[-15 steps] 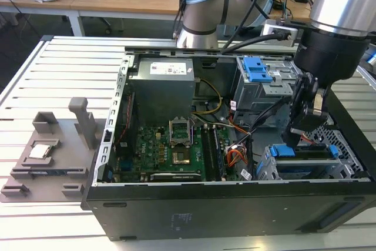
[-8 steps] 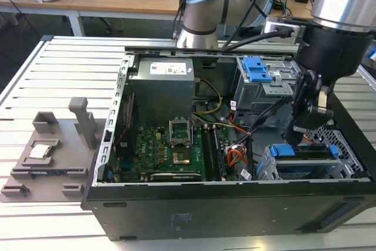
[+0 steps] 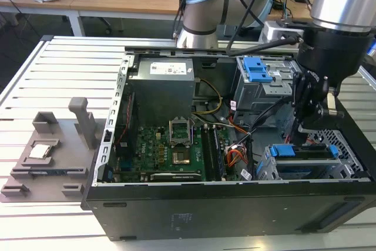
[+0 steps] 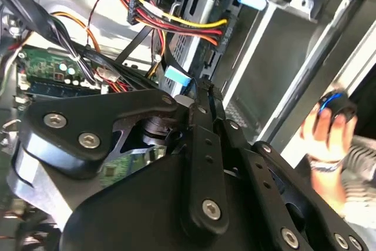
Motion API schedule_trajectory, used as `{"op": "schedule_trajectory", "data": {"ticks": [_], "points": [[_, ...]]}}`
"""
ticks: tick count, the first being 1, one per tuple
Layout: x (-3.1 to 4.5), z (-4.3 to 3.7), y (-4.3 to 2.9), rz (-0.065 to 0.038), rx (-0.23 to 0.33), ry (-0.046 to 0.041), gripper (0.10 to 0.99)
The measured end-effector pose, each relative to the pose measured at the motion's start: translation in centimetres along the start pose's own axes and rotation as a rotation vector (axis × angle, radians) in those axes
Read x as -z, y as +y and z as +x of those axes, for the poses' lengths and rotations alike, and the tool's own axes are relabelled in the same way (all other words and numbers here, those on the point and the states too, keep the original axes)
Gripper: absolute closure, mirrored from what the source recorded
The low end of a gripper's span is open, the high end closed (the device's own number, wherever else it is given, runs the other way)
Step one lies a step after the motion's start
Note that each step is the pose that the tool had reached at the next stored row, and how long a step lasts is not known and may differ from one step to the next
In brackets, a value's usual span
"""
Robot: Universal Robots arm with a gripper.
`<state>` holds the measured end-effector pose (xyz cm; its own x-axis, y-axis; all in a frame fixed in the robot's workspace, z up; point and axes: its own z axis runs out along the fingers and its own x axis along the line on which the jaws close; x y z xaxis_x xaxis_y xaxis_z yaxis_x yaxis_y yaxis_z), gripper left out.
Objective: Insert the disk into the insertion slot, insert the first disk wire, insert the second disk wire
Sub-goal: 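Insert the second disk wire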
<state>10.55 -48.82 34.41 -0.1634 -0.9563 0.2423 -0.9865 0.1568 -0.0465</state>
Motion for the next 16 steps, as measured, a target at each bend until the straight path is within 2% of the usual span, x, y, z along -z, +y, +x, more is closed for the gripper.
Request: {"op": "schedule_trajectory", "data": {"ticks": [2,4,8,11,16], "points": [[-0.07,-0.03,-0.13,0.013,0.05,-0.0022,0.937],[-0.17,-0.22,-1.04,0.013,0.057,-0.0033,0.937],[-0.42,-0.28,-1.03,0.012,0.058,-0.0066,0.937],[-0.55,-0.34,-1.17,0.02,0.089,-0.0082,0.937],[-0.81,-0.38,-1.19,0.026,0.114,-0.0098,0.937]]}}
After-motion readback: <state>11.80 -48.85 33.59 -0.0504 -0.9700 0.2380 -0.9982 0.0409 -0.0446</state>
